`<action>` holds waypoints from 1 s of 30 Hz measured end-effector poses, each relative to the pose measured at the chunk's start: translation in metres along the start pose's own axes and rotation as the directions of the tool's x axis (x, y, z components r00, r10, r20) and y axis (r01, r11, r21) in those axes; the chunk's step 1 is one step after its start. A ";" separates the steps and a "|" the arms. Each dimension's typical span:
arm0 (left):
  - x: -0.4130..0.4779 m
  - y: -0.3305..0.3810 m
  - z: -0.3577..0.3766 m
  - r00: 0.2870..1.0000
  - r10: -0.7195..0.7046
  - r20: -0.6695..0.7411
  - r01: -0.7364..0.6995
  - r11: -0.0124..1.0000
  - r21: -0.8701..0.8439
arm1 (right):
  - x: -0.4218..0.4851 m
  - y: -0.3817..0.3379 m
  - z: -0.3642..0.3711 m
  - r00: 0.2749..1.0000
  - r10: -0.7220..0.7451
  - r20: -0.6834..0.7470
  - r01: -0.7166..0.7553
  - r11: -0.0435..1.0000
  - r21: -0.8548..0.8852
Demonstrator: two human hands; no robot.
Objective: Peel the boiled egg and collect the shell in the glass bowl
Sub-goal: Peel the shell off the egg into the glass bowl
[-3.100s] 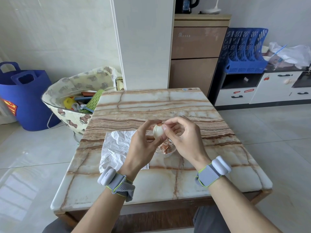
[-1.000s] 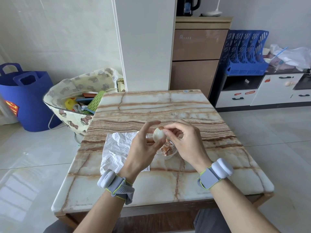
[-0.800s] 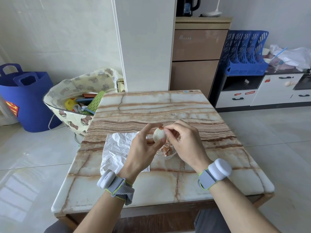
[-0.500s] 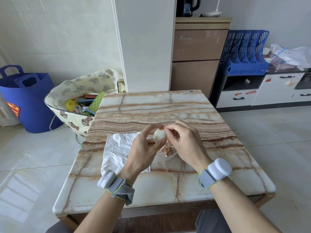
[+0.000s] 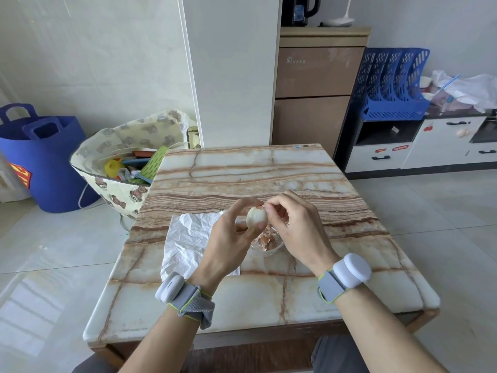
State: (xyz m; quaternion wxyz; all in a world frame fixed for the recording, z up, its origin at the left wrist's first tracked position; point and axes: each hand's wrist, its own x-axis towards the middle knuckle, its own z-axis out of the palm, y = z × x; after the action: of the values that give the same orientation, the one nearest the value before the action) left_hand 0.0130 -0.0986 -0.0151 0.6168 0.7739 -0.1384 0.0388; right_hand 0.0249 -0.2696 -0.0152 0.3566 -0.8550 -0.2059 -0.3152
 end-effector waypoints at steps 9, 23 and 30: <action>-0.002 0.003 0.000 1.000 0.008 0.010 -0.008 1.000 -0.017 | -0.001 -0.002 0.003 0.997 0.069 -0.031 -0.068 0.997 0.039; -0.003 0.004 -0.001 0.999 -0.033 -0.029 0.032 0.999 -0.020 | -0.003 0.002 -0.002 0.983 0.179 -0.050 -0.172 0.978 0.120; -0.004 0.003 0.001 0.997 -0.077 -0.025 0.075 0.995 -0.063 | -0.004 0.002 0.000 0.978 0.209 -0.007 -0.205 0.966 0.157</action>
State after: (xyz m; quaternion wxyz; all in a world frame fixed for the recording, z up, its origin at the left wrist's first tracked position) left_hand 0.0086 -0.0995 -0.0135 0.6436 0.7584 -0.1012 0.0216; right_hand 0.0233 -0.2719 -0.0187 0.4554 -0.8377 -0.1351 -0.2693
